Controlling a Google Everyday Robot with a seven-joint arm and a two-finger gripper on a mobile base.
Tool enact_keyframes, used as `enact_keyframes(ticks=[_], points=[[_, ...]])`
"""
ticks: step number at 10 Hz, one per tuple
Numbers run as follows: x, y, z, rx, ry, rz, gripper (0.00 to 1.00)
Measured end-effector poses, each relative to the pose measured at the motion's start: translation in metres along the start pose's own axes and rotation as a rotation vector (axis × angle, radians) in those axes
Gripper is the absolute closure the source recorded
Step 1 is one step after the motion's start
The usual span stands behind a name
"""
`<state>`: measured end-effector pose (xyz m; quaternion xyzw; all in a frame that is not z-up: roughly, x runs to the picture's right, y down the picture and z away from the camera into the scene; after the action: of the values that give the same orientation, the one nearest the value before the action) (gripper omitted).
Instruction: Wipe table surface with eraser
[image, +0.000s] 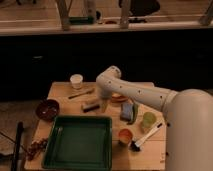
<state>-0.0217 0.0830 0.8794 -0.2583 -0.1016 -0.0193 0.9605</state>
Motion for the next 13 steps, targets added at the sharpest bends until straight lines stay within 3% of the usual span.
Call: enact_keyframes(ticks=[3, 9, 11, 13], points=[[-0.03, 0.003, 0.01, -0.032, -0.015, -0.126, 0.2], [-0.044, -0.004, 0.045, -0.102, 0.019, -0.206, 0.2], [-0.042, -0.01, 0.053, -0.117, 0.023, -0.209, 0.29], [-0.042, -0.013, 0.061, -0.132, 0.019, -0.215, 0.5]])
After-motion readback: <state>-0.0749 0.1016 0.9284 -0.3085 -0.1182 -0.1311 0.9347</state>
